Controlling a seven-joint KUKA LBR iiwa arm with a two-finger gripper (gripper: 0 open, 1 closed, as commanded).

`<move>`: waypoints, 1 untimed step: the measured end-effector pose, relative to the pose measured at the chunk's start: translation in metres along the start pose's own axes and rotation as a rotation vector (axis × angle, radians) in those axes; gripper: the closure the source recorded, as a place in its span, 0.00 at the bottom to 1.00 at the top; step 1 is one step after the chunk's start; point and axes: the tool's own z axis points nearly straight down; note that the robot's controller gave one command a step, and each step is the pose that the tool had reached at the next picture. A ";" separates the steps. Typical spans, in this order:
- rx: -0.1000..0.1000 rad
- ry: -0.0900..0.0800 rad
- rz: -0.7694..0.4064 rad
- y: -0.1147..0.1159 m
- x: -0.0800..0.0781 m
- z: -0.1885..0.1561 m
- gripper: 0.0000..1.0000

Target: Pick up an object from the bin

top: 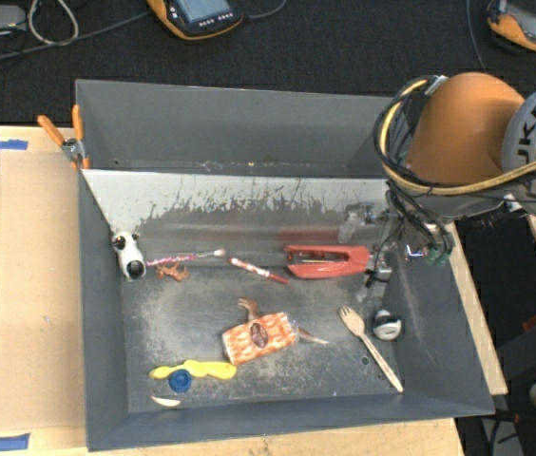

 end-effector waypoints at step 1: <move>0.000 0.000 0.000 0.000 0.000 0.000 0.00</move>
Offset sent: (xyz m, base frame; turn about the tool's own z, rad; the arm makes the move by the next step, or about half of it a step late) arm 0.0305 0.0658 -0.1170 -0.0883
